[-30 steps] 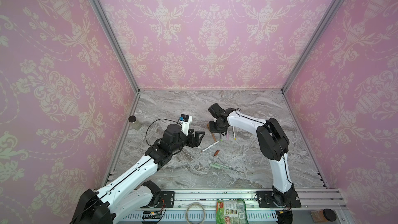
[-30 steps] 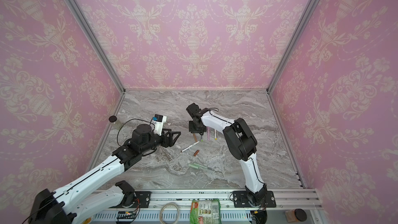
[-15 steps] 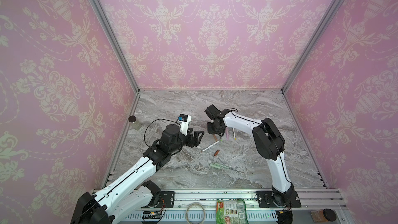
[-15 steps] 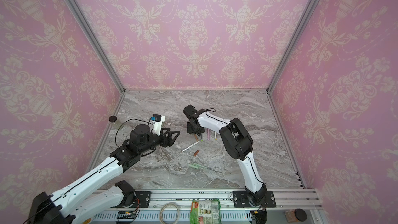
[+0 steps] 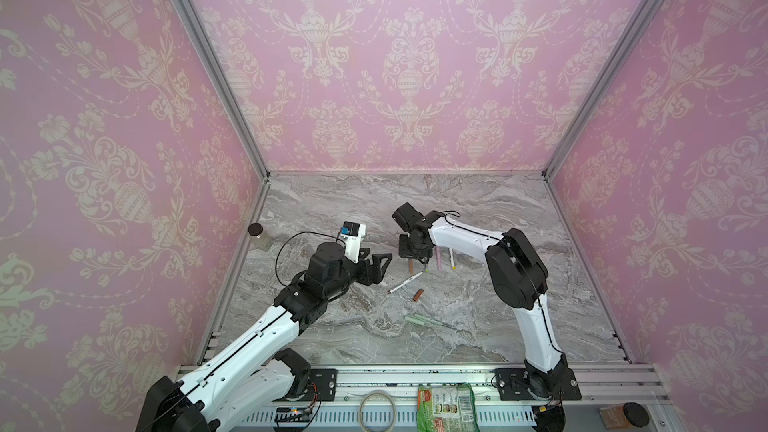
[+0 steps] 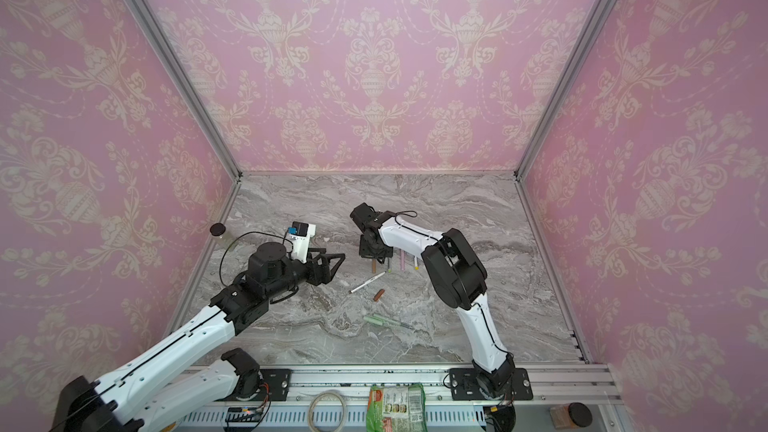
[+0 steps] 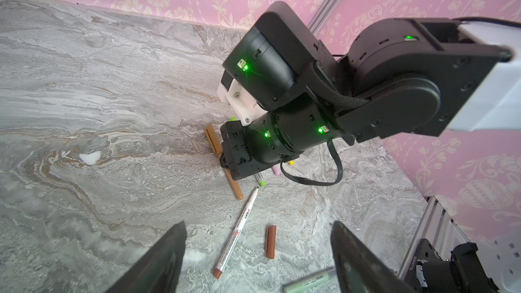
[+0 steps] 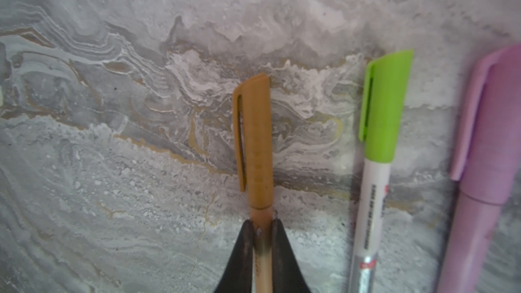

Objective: Insert the pens into the pen caps
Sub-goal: 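Lay the brown pen on the table and open the right gripper, then move the left gripper over the white pen and grasp it while the right gripper withdraws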

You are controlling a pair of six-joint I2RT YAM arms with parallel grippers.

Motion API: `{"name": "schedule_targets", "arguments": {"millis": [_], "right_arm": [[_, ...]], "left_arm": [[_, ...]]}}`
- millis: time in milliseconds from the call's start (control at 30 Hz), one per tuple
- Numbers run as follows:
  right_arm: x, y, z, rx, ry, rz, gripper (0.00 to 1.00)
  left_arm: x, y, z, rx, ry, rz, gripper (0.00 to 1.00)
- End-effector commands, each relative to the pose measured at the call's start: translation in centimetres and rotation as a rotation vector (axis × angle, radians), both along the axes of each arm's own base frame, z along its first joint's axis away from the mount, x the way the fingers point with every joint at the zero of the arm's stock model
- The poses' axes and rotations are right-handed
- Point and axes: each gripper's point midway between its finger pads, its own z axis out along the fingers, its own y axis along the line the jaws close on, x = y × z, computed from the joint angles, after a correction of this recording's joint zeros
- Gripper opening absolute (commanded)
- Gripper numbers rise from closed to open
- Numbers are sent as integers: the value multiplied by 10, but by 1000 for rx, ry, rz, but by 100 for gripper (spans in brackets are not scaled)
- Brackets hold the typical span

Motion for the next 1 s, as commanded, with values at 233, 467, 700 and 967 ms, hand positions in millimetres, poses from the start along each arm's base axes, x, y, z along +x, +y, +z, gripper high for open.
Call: {"name": "schedule_targets", "arguments": {"millis": [233, 467, 700, 967], "right_arm": [[5, 14, 44, 104, -58, -4, 35], [0, 12, 106, 155, -142, 57, 39], [-21, -37, 128, 200, -174, -54, 41], [-48, -101, 137, 217, -211, -171, 44]], "left_arm": [[-2, 9, -4, 35, -15, 17, 83], [6, 11, -22, 76, 77, 61, 81], [6, -3, -58, 152, 229, 8, 79], [-5, -29, -102, 383, 368, -146, 77]]}}
